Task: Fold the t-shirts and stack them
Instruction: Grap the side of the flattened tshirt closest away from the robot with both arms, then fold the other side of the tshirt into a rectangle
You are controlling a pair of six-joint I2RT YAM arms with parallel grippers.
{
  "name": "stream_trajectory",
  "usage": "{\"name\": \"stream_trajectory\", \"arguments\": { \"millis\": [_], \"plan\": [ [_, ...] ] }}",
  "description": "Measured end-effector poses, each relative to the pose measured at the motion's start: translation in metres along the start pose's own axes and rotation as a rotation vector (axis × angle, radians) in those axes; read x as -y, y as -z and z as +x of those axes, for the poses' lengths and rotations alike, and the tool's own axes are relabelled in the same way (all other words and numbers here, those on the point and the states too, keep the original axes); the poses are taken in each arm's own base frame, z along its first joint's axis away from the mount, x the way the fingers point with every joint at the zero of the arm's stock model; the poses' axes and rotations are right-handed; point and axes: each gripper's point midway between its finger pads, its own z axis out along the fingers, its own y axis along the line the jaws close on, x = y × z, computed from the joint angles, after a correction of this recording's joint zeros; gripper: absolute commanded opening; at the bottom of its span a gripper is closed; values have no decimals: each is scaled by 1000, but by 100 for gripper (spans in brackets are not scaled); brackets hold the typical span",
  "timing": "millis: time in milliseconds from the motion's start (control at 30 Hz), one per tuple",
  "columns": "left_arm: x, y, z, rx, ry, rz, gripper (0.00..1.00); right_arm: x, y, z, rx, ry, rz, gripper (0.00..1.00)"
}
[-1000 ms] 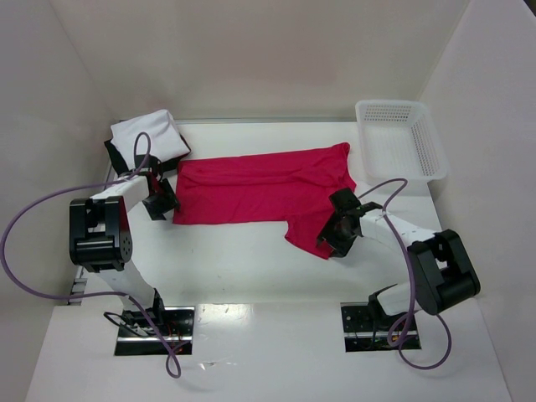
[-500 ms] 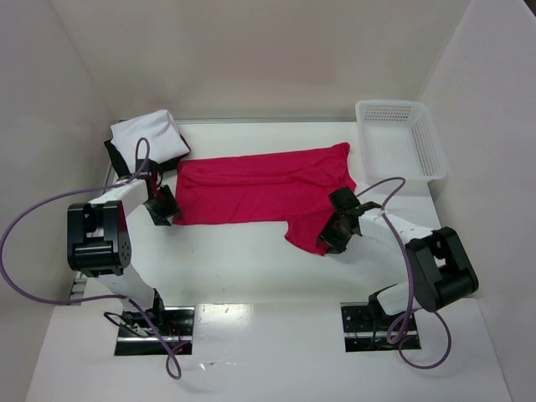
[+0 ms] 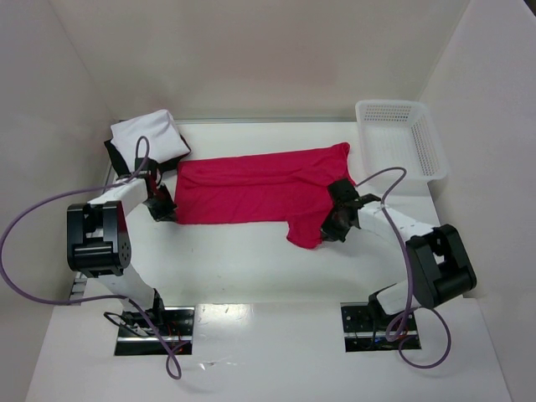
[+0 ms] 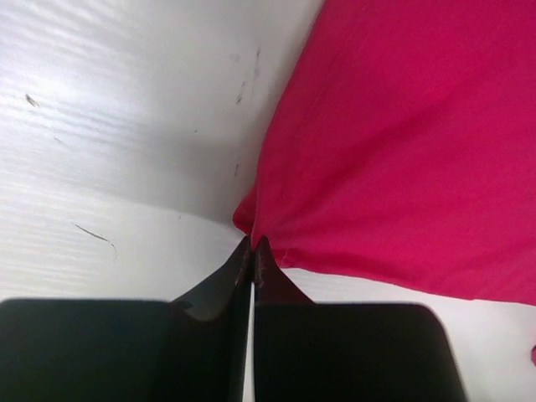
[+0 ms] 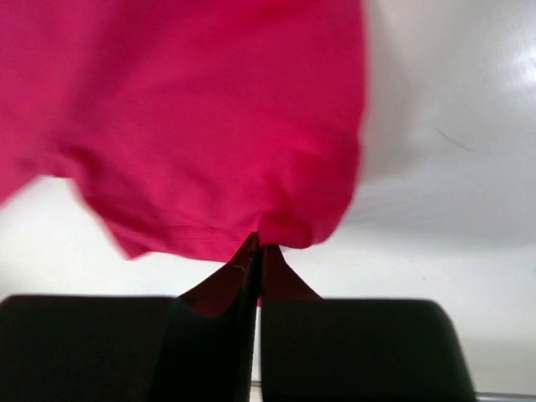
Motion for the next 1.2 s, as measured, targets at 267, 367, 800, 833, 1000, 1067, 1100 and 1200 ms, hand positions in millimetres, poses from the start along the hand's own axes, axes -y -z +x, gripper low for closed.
{"name": "stream_trajectory", "arguments": {
  "millis": [267, 367, 800, 833, 1000, 1067, 1100, 1200],
  "plan": [
    [31, 27, -62, 150, -20, 65, 0, -57, 47, -91, 204, -3, -124, 0],
    [43, 32, -84, 198, -26, 94, 0, -67, 52, -124, 262, -3, -131, 0],
    [68, 13, -142, 247, -33, 119, 0, -145, 19, -228, 361, 99, -163, 0],
    [71, 13, -149, 254, -32, 122, 0, -151, 20, -235, 373, 101, -171, 0],
    [83, 16, -175, 297, -37, 142, 0, -174, 17, -268, 420, 118, -200, 1],
    [85, 16, -179, 306, -38, 146, 0, -178, 13, -276, 427, 122, -206, 1],
    [86, 16, -181, 308, -36, 148, 0, -182, 10, -284, 435, 126, -212, 3],
    [85, 7, -181, 294, -28, 142, 0, -184, -4, -294, 426, 128, -214, 8]
  ]
}}
